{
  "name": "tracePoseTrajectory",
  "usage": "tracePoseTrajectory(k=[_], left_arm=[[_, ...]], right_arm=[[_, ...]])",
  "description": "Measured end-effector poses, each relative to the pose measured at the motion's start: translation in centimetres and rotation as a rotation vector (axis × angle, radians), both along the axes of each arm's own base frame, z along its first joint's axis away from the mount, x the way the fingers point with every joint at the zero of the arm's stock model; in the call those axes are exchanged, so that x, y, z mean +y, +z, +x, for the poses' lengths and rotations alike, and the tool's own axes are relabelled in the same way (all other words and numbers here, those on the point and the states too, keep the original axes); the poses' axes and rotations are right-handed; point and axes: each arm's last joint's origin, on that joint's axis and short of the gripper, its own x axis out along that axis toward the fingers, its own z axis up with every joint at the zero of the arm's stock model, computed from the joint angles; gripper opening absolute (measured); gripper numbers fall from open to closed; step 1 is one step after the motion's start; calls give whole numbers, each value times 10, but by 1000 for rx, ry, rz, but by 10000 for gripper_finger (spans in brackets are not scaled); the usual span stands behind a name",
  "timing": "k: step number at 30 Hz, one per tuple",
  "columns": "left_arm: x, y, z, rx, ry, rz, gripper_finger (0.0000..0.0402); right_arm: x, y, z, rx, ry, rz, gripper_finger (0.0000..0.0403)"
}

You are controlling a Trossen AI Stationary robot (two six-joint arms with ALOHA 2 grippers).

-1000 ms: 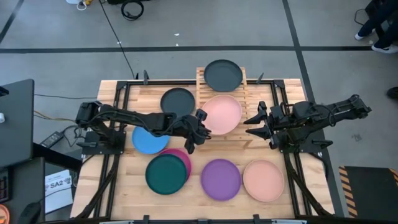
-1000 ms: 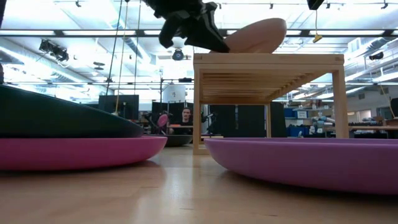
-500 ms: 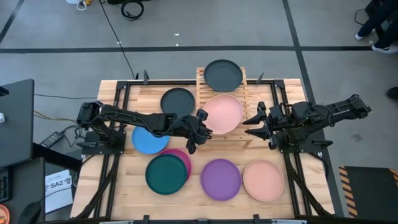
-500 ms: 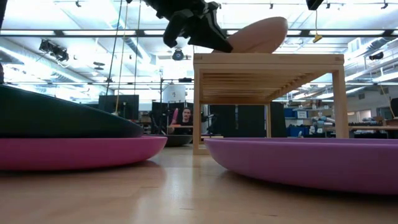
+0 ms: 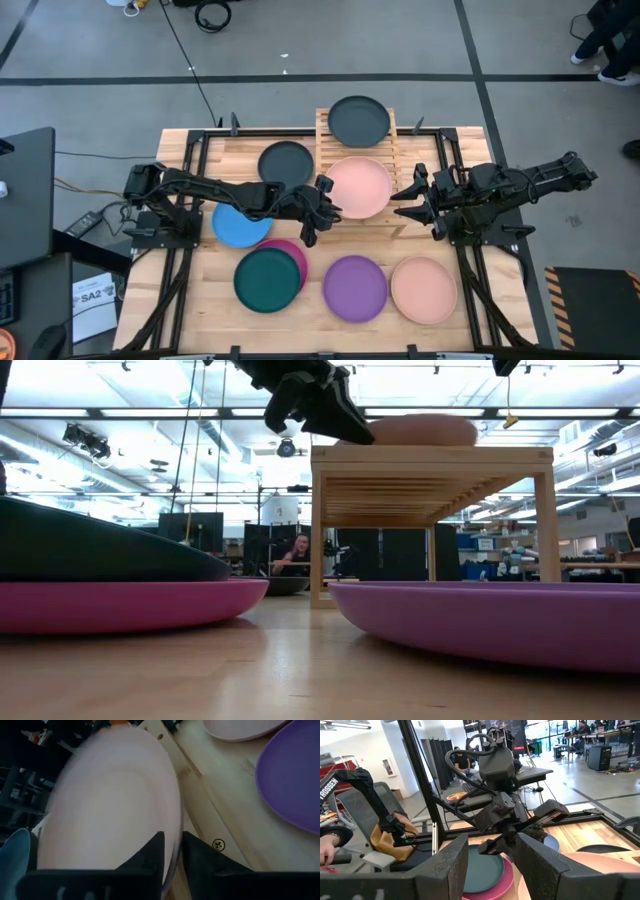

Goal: Place and stack plates onto a shelf
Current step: Put the top light pink plate on the shelf

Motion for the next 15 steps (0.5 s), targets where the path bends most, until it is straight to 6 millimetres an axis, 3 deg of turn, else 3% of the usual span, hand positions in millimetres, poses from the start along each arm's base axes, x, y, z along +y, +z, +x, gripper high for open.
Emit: tracePoseTrajectory(k=[15], left_arm=[[0,1,1,-11,3,-1,135]], right_arm=[[0,0,0,0,0,0,171]])
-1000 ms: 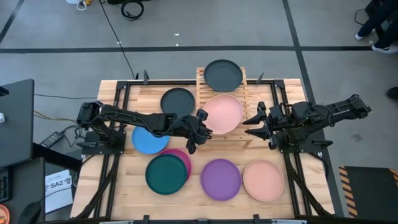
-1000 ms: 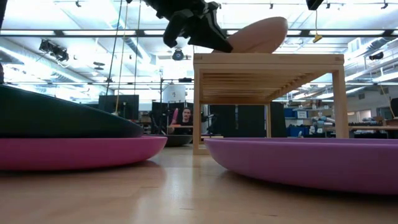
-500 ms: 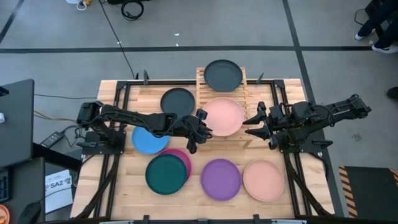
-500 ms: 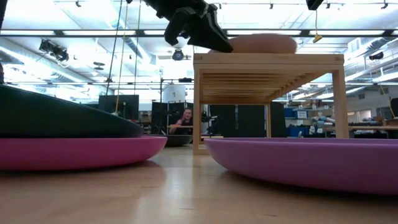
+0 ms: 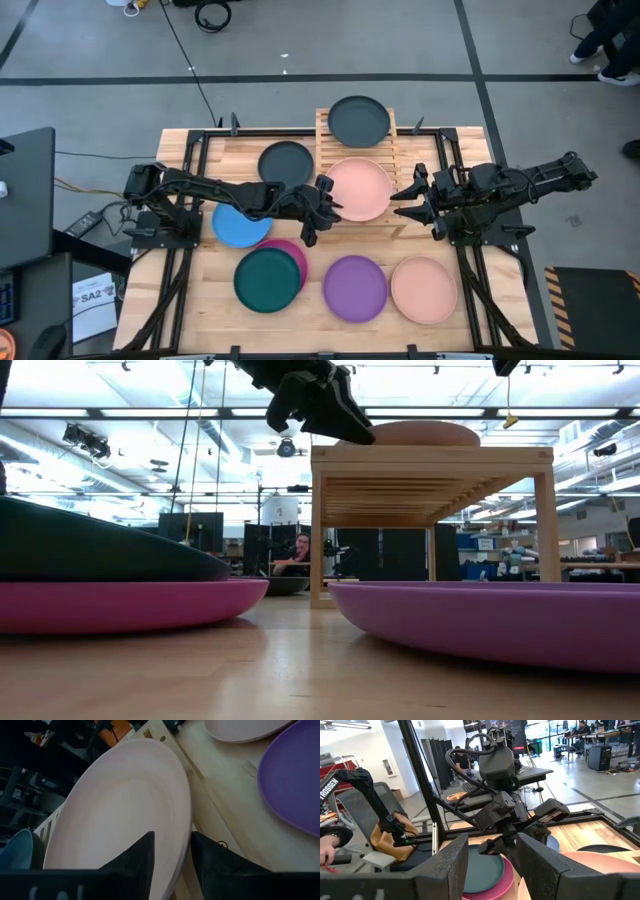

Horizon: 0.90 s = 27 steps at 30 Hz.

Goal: Place and stack plates onto a shelf
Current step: Put the top light pink plate on the shelf, then stack the black plate on top of the black plate

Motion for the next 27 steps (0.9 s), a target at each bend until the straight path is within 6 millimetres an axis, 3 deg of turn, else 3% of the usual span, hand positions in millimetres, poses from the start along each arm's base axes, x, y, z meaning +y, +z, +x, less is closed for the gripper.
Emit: tracePoseTrajectory(k=[8,27], left_arm=[[0,0,0,-1,-1,0,142],[-34,11,-9,-40,-21,52,142]], right_arm=[[0,0,0,0,0,0,171],[0,0,0,-1,1,0,171]])
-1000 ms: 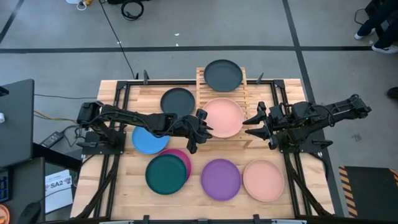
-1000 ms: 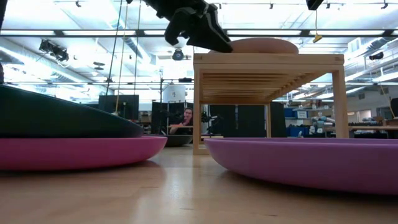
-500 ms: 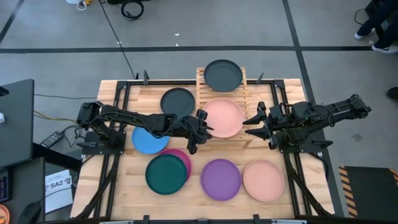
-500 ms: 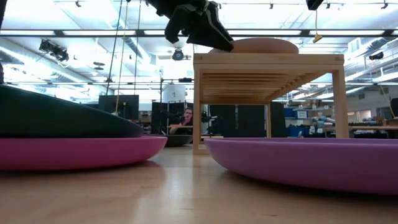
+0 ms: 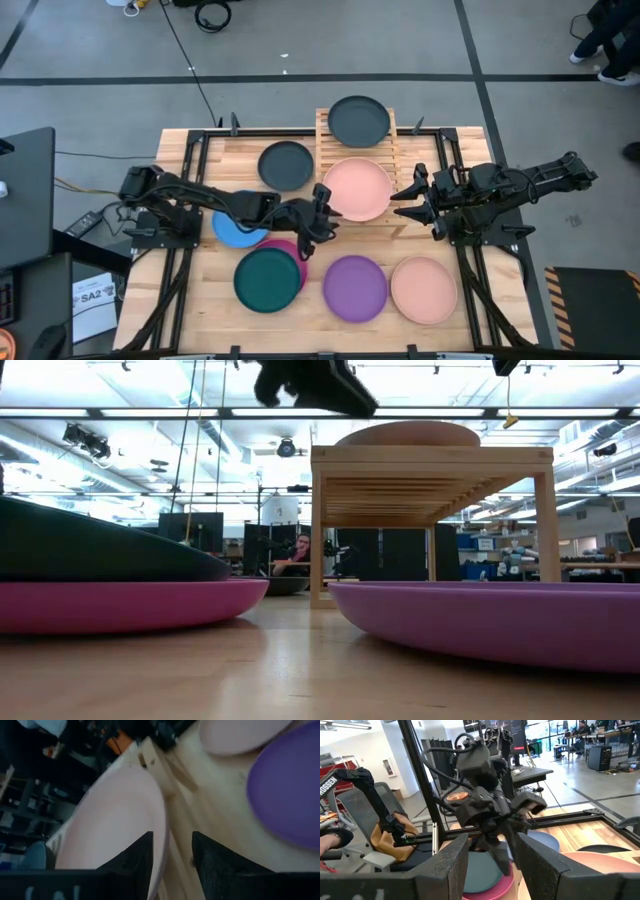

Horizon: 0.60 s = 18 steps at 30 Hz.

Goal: Place and stack plates onto a shelf
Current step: Stack the black plate on top of the black plate

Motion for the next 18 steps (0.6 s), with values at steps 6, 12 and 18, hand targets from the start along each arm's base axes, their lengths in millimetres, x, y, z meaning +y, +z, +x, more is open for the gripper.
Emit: tracePoseTrajectory(k=[6,12,18], left_arm=[[-16,19,-14,-50,-48,-10,142],[-23,47,-35,-116,-68,-18,142],[-14,74,-63,-164,67,32,142]], right_arm=[[0,0,0,1,0,0,171],[0,0,0,1,0,0,171],[0,0,0,3,0,0,171]])
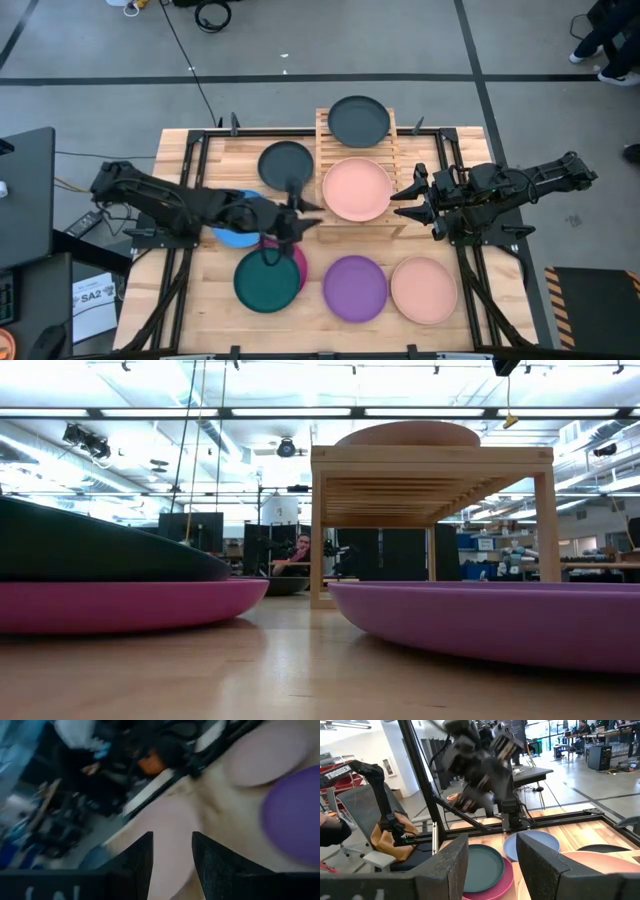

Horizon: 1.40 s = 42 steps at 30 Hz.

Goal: Place and stack plates onto a shelf
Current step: Stack the black plate on top of the black plate

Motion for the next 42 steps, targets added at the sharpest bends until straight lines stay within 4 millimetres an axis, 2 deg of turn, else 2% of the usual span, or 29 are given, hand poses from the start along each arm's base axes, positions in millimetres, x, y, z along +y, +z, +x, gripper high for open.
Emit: tracePoseTrajectory(k=[4,8,12,18,24,31,38,42], left_arm=[[11,14,-21,-13,145,34,142],[29,26,-43,-29,283,-10,142],[56,33,-64,-42,421,-106,142],[109,34,-86,-52,689,-211,142],[167,24,-105,-9,820,-416,142],[226,5,-118,-16,966,-650,142],[272,-30,-113,67,1047,-825,142],[291,-57,-104,145,1077,-894,142]], right_arm=[[0,0,0,4,0,-1,171],[0,0,0,5,0,-1,171],[0,0,0,5,1,-1,171],[0,0,0,5,1,-2,171],[0,-1,0,5,0,-2,171],[0,-2,0,16,1,-4,171],[0,-11,-1,111,2,-54,171],[0,-13,-1,127,5,-95,171]])
